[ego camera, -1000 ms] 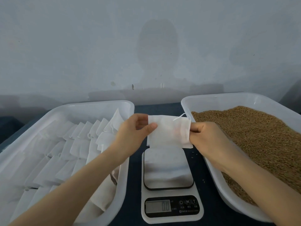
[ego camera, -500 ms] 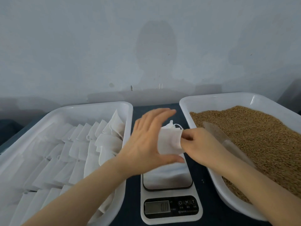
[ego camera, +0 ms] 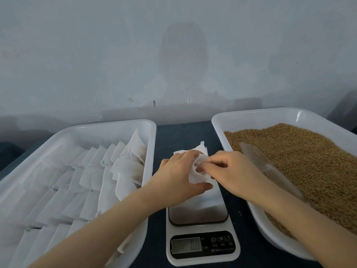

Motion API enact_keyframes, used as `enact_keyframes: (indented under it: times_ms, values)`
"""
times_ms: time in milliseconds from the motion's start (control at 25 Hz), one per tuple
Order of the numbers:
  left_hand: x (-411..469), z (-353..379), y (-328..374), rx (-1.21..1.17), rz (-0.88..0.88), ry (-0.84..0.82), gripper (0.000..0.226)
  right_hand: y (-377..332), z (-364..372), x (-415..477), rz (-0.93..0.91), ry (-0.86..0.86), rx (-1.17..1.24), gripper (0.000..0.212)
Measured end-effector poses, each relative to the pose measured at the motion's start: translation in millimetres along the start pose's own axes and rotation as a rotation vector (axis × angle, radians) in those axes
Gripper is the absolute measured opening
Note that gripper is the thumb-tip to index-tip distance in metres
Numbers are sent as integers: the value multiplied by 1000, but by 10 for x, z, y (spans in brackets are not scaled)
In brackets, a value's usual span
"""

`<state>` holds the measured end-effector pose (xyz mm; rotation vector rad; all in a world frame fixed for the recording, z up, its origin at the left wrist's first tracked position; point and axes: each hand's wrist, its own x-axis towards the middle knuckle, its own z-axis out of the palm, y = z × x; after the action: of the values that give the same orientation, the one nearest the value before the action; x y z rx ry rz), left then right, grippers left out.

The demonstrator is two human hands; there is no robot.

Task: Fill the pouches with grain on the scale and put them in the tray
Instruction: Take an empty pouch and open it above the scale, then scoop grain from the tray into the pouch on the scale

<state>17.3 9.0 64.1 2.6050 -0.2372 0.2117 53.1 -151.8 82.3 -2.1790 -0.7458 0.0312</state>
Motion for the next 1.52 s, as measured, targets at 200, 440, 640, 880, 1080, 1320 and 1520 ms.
enact_keyframes:
  times_ms: [200, 440, 640, 880, 1080, 1320, 1520]
  values:
    - [10, -31, -8, -64, -77, -14, 53, -50, -49, -23, 10, 5, 90, 20]
    - [16, -59, -21, -109, -141, -52, 58, 353, -621, 224, 385, 139, -528, 31]
    - [20, -53, -25, -100, -152, -85, 65, 801, -645, 214, 776, -316, -930, 29]
    - [19, -51, -32, -112, -146, -83, 65, 777, -702, 223, 763, -107, -584, 33]
    - [27, -44, -45, -102, -164, -128, 67, 801, -652, 407, 824, 148, -503, 44]
    - [16, -43, -42, -98, -185, -165, 69, 1008, -519, 526, 807, 231, -422, 32]
    - [20, -66, -41, -86, -172, -169, 68, 933, -245, 601, 952, 396, -197, 48]
